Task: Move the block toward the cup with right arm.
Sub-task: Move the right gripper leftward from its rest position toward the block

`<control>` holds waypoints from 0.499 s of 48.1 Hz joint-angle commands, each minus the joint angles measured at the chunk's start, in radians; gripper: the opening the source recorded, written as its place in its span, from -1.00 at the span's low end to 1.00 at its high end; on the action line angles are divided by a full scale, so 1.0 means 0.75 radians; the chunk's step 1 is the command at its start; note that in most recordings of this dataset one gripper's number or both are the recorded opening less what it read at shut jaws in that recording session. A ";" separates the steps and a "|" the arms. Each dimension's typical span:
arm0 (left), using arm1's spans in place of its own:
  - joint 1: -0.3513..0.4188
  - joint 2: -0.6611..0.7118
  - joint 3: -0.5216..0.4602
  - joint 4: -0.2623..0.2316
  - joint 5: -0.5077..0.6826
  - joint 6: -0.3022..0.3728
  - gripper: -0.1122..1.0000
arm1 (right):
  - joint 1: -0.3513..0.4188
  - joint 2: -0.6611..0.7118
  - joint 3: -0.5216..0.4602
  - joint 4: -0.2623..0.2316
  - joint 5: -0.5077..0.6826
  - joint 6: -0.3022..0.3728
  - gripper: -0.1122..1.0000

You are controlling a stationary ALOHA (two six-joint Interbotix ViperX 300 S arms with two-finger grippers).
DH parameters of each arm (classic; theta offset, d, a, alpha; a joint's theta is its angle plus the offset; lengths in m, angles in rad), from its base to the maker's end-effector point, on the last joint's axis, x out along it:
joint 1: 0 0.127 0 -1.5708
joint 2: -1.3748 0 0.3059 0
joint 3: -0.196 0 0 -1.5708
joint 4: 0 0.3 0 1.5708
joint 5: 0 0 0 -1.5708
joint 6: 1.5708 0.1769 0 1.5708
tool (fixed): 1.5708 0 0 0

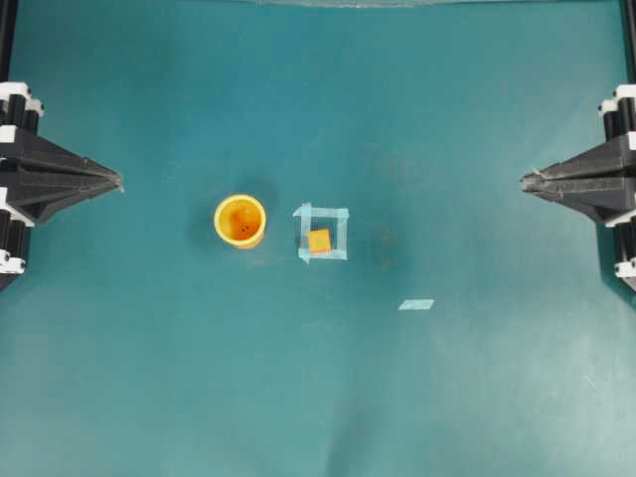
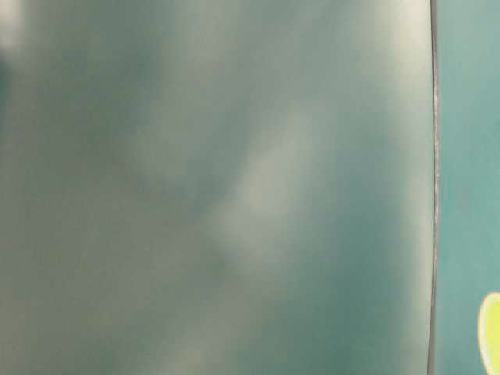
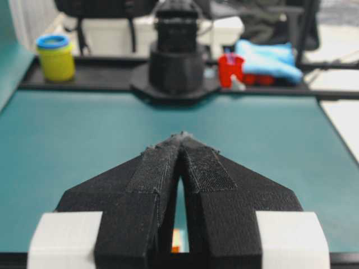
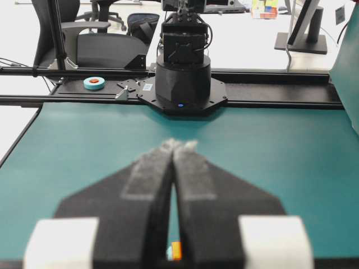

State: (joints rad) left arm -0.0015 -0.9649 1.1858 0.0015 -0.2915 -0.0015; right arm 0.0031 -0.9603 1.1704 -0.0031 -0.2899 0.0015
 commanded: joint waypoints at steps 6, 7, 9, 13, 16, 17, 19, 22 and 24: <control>0.004 0.018 -0.053 0.010 -0.008 0.010 -0.79 | 0.004 0.047 -0.090 0.008 0.025 0.010 -0.79; 0.002 0.018 -0.055 0.010 -0.008 0.014 -0.79 | 0.004 0.059 -0.102 0.008 0.033 0.010 -0.79; 0.004 0.018 -0.057 0.010 -0.010 0.018 -0.79 | 0.004 0.086 -0.125 0.008 0.055 0.010 -0.79; 0.002 0.018 -0.057 0.010 -0.008 0.022 -0.79 | 0.002 0.149 -0.170 0.008 0.106 0.012 -0.79; 0.004 0.018 -0.057 0.010 -0.008 0.022 -0.79 | 0.004 0.213 -0.209 0.008 0.143 0.012 -0.80; 0.002 0.018 -0.057 0.010 -0.008 0.022 -0.79 | 0.002 0.231 -0.217 0.008 0.151 0.012 -0.79; 0.004 0.018 -0.057 0.010 -0.008 0.022 -0.79 | 0.004 0.270 -0.237 0.008 0.164 0.012 -0.79; 0.004 0.018 -0.057 0.010 -0.008 0.022 -0.79 | 0.004 0.327 -0.266 0.008 0.172 0.012 -0.79; 0.004 0.018 -0.057 0.010 -0.008 0.022 -0.79 | 0.004 0.364 -0.282 0.008 0.172 0.012 -0.79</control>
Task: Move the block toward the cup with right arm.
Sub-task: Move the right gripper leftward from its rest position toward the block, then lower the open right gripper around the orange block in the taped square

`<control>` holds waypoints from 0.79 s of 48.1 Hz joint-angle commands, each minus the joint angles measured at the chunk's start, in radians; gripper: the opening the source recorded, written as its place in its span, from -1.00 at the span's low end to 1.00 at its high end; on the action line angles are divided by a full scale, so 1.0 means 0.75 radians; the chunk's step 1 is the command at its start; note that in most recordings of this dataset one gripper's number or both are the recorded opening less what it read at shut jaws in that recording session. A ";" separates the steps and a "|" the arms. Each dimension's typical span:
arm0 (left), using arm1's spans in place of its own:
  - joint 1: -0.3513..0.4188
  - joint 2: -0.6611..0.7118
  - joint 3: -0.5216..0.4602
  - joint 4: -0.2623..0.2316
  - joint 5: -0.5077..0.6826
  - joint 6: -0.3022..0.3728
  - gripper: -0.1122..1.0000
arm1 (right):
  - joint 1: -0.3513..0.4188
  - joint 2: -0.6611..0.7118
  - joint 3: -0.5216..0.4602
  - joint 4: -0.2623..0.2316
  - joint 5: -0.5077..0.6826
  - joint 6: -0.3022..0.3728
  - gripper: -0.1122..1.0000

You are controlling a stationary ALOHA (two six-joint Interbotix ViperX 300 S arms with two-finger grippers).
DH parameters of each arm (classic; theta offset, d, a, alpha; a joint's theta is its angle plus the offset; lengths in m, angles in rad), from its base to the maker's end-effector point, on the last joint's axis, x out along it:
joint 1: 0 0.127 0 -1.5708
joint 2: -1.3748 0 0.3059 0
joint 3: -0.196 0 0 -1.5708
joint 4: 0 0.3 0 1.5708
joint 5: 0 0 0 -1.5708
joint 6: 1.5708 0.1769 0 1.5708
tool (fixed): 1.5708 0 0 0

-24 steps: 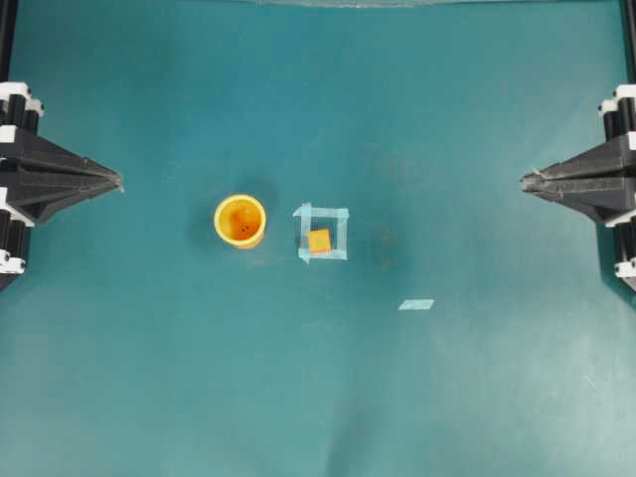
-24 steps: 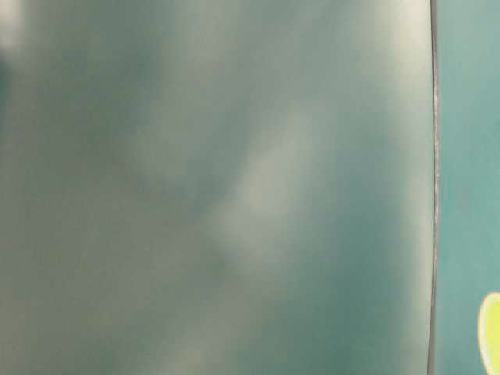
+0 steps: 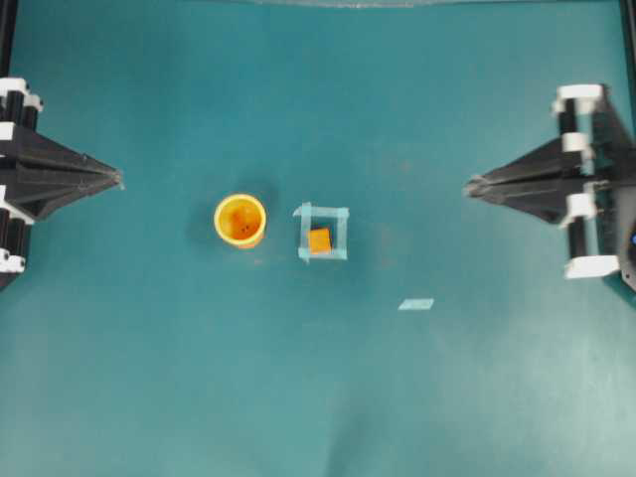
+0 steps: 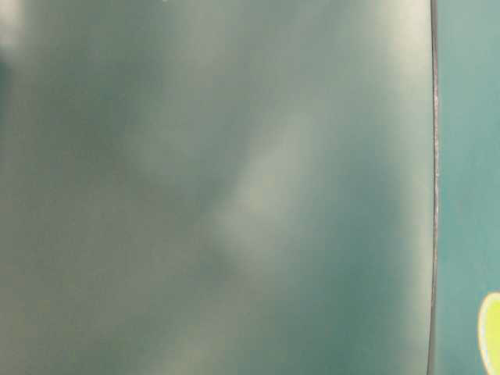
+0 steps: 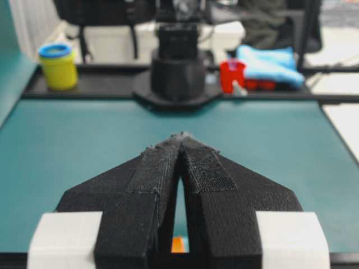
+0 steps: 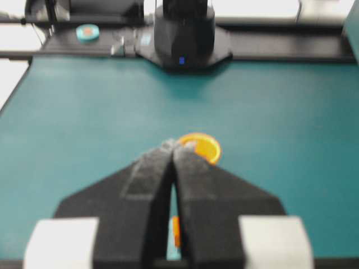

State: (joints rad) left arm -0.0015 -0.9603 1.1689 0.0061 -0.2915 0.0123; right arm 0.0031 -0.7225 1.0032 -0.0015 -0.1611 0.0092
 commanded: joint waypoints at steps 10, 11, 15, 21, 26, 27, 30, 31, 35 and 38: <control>0.004 0.012 -0.035 0.002 -0.008 0.004 -0.79 | 0.004 0.225 -0.149 0.006 0.004 0.002 -0.55; 0.002 0.012 -0.033 0.002 -0.008 0.004 -0.79 | 0.002 0.239 -0.160 0.006 0.004 0.002 -0.50; 0.004 0.012 -0.035 0.004 -0.008 0.004 -0.79 | 0.002 0.301 -0.190 0.004 0.004 0.000 -0.26; 0.004 0.010 -0.035 0.004 -0.008 0.004 -0.79 | 0.002 0.403 -0.250 0.004 0.006 -0.002 0.03; 0.004 0.012 -0.035 0.002 -0.010 0.004 -0.79 | 0.002 0.493 -0.311 0.004 0.033 -0.002 0.14; 0.004 0.012 -0.035 0.004 -0.010 0.004 -0.79 | 0.002 0.511 -0.323 0.002 0.043 -0.002 0.16; 0.002 0.012 -0.035 0.004 -0.012 0.004 -0.79 | -0.004 0.560 -0.362 0.002 0.082 -0.002 0.19; 0.004 0.012 -0.035 0.004 -0.012 0.004 -0.79 | -0.004 0.577 -0.374 0.002 0.098 -0.002 0.20; 0.004 0.012 -0.035 0.004 -0.016 0.002 -0.79 | -0.016 0.636 -0.425 0.002 0.160 -0.002 0.23; 0.002 0.012 -0.035 0.004 -0.016 0.002 -0.79 | -0.027 0.677 -0.460 0.002 0.198 -0.002 0.27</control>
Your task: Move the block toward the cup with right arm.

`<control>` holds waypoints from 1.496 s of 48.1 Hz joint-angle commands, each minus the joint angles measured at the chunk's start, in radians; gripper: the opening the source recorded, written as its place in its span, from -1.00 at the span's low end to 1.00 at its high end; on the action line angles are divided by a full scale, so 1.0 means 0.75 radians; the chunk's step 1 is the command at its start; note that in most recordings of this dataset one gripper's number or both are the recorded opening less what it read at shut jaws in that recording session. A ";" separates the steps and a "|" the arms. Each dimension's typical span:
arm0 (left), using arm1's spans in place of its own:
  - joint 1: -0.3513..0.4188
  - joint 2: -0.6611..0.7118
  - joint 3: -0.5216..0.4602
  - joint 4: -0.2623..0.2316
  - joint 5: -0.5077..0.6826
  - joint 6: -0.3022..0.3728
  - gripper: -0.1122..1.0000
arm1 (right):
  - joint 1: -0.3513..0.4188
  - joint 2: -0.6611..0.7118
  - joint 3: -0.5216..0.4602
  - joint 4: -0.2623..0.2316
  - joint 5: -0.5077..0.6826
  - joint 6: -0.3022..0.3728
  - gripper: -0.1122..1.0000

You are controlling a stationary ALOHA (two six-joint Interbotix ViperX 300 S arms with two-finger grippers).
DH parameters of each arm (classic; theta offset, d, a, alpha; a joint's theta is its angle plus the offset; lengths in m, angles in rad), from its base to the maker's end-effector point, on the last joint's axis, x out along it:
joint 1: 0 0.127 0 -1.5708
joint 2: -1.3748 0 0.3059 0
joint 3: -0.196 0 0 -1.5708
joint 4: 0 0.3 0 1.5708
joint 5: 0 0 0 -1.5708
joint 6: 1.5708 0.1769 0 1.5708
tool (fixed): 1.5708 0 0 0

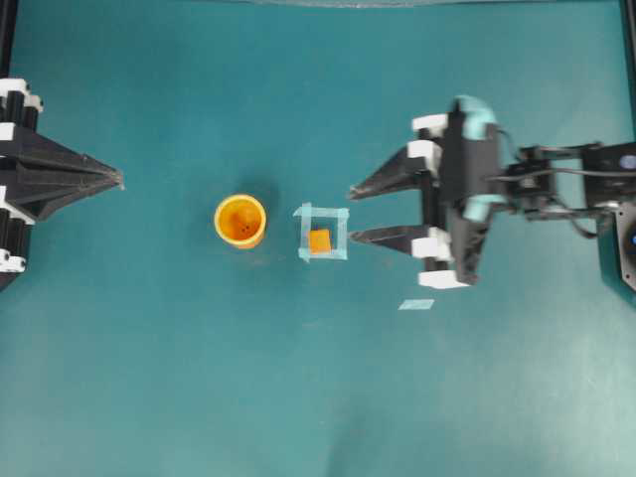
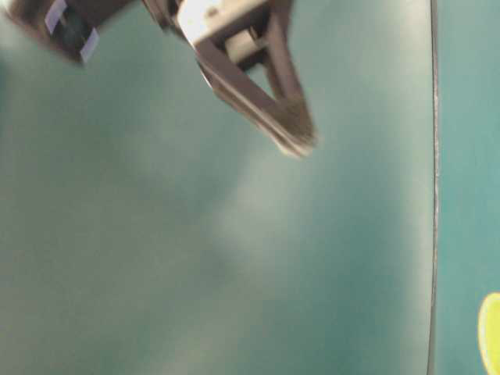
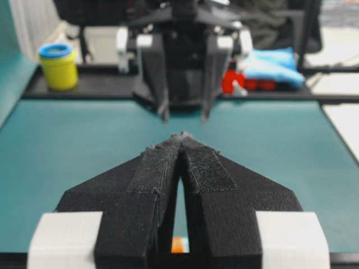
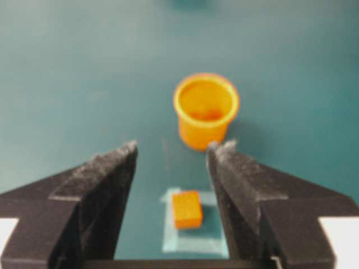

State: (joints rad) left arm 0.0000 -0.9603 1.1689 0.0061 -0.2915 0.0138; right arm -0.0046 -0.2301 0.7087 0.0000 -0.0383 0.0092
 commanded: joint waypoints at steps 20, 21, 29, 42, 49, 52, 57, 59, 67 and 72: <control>0.000 0.012 -0.035 0.004 -0.016 0.002 -0.79 | -0.043 0.245 -0.153 -0.004 0.112 -0.002 0.41; 0.002 0.012 -0.035 0.004 -0.016 0.002 -0.79 | -0.043 0.260 -0.155 -0.004 0.110 -0.002 0.41; 0.002 0.012 -0.035 0.004 -0.016 0.002 -0.79 | -0.041 0.358 -0.192 -0.004 0.102 0.000 0.41; 0.002 0.012 -0.035 0.004 -0.016 0.002 -0.79 | -0.041 0.475 -0.260 -0.004 0.102 -0.002 0.41; 0.000 0.012 -0.035 0.004 -0.016 0.002 -0.79 | -0.031 0.520 -0.264 -0.004 0.102 -0.002 0.41; 0.000 0.012 -0.035 0.002 -0.016 0.002 -0.79 | -0.022 0.536 -0.264 -0.004 0.102 0.000 0.41; 0.000 0.012 -0.035 0.004 -0.016 0.002 -0.79 | -0.012 0.562 -0.264 -0.004 0.096 -0.002 0.41; 0.002 0.012 -0.035 0.004 -0.014 0.002 -0.79 | -0.010 0.571 -0.264 -0.002 0.092 -0.002 0.41; 0.002 0.012 -0.035 0.002 -0.012 0.002 -0.79 | 0.002 0.599 -0.264 -0.002 0.082 -0.002 0.41; 0.000 0.012 -0.035 0.004 -0.012 0.002 -0.79 | 0.002 0.618 -0.264 -0.004 0.082 -0.002 0.41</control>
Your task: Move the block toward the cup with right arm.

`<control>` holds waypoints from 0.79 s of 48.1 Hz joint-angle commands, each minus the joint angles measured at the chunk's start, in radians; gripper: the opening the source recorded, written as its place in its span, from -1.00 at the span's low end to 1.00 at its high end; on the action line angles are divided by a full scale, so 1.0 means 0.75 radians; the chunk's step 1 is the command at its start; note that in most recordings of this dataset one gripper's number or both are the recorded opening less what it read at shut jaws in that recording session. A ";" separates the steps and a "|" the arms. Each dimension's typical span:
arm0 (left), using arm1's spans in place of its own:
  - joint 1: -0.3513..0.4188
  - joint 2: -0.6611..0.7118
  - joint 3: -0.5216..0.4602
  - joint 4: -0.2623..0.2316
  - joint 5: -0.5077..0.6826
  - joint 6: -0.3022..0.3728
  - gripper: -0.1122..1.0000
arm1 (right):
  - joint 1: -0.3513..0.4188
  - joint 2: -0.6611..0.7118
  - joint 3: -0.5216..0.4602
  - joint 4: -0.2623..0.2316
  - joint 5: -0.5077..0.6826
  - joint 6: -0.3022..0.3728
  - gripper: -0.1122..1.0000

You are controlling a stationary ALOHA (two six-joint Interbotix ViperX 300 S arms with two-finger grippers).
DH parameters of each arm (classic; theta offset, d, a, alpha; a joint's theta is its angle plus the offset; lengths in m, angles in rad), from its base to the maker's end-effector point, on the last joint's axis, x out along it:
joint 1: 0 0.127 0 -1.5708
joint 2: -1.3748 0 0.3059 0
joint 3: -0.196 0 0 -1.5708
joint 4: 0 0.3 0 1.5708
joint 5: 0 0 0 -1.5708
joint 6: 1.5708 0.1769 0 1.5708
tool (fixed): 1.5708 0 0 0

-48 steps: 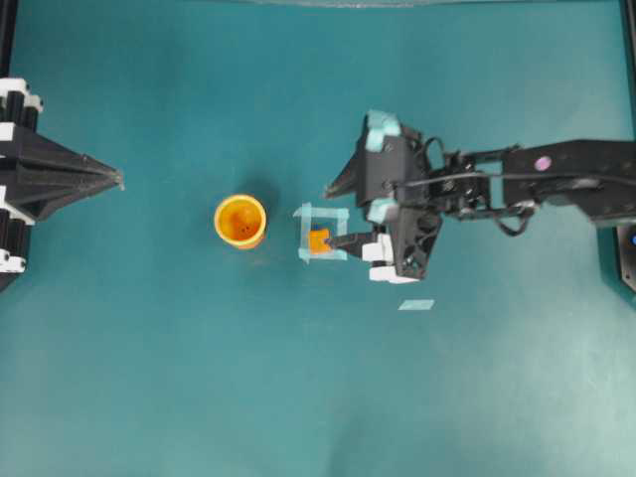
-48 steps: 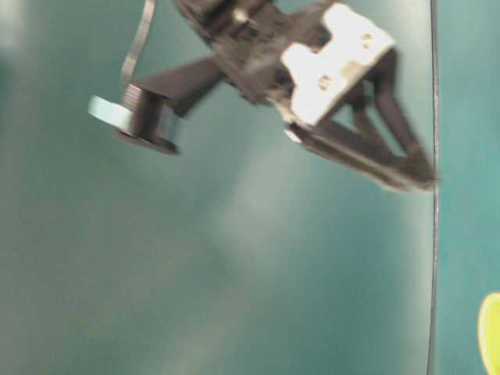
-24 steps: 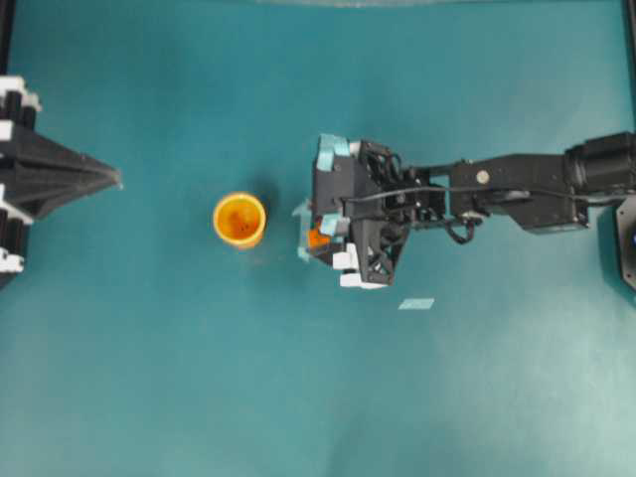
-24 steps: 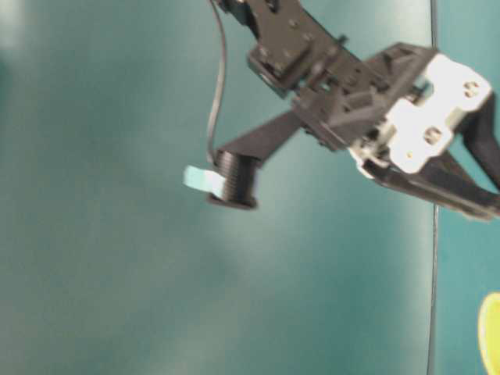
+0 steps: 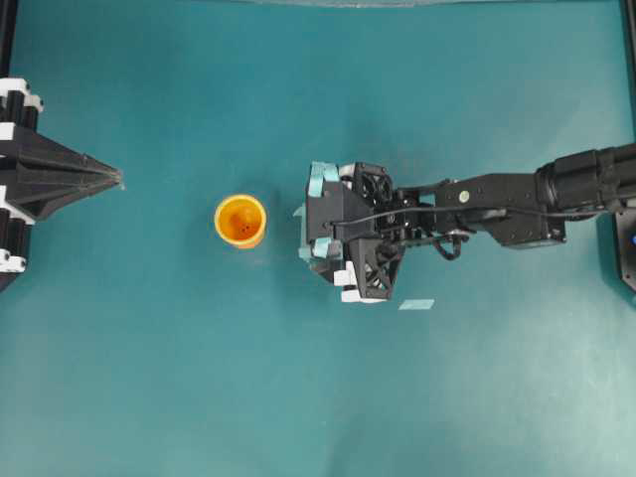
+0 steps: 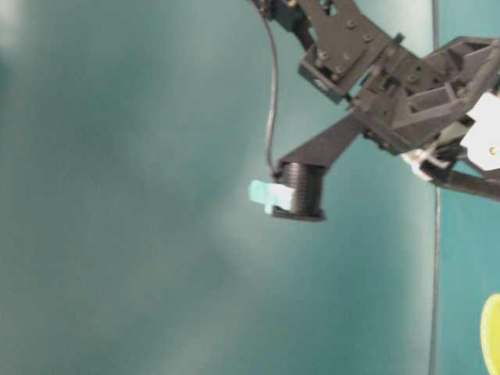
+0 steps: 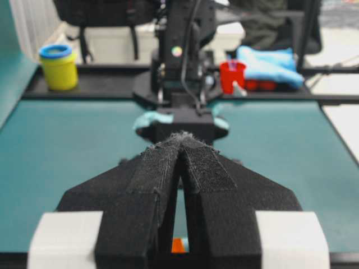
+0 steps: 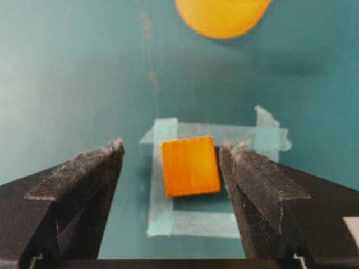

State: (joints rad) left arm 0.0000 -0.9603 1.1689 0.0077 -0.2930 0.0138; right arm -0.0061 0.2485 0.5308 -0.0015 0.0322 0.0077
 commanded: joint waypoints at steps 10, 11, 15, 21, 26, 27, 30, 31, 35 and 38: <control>0.002 0.012 -0.035 0.002 -0.010 0.002 -0.79 | 0.004 0.006 -0.027 0.000 -0.012 0.000 0.39; 0.000 0.012 -0.035 0.000 -0.010 0.002 -0.79 | 0.004 0.008 -0.027 -0.002 -0.012 0.000 0.39; 0.002 0.012 -0.035 0.002 -0.010 0.002 -0.79 | 0.004 0.010 -0.027 -0.002 -0.012 0.000 0.38; 0.002 0.012 -0.035 0.002 -0.008 0.002 -0.79 | 0.004 0.010 -0.031 -0.002 -0.008 0.000 0.27; 0.002 0.012 -0.035 0.002 -0.006 0.000 -0.79 | 0.006 0.002 -0.051 0.000 0.027 0.006 0.01; 0.002 0.012 -0.035 0.002 -0.006 -0.002 -0.79 | 0.006 0.000 -0.059 0.000 0.041 0.004 -0.04; 0.000 0.012 -0.035 0.000 -0.006 -0.004 -0.79 | 0.010 -0.018 -0.088 0.000 0.092 0.004 -0.10; 0.000 0.012 -0.035 0.000 -0.006 -0.004 -0.79 | 0.012 -0.025 -0.100 0.000 0.112 0.004 -0.10; 0.000 0.012 -0.035 0.002 -0.006 -0.004 -0.79 | 0.014 -0.051 -0.160 0.000 0.190 0.004 -0.10; 0.000 0.010 -0.035 0.002 -0.006 -0.002 -0.79 | 0.014 -0.072 -0.207 0.000 0.245 0.002 -0.10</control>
State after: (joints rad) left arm 0.0000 -0.9587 1.1689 0.0061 -0.2930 0.0123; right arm 0.0015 0.2577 0.4341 -0.0015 0.1764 0.0092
